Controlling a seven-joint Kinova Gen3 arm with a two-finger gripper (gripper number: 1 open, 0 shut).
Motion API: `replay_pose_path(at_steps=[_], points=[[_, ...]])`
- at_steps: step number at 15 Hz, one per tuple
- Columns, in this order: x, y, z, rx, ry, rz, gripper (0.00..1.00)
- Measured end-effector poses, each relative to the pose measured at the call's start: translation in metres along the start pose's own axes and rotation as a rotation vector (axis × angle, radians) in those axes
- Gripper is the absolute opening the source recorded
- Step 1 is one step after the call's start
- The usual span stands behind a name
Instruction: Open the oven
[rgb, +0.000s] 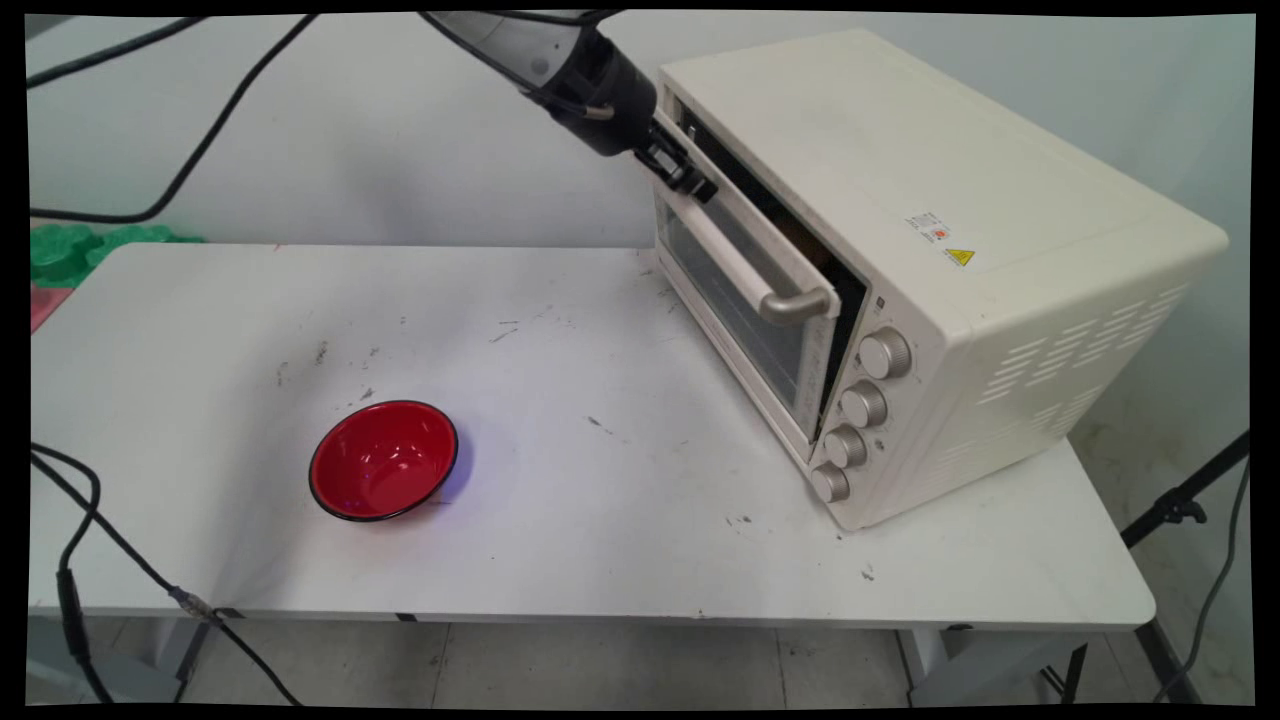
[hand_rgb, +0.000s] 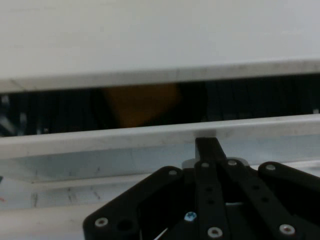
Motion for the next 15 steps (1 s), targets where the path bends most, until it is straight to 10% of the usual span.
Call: replay_pose_path(at_steps=[15], points=[[-0.084,0.004,-0.025,0.012,-0.008,0.003,0.00]])
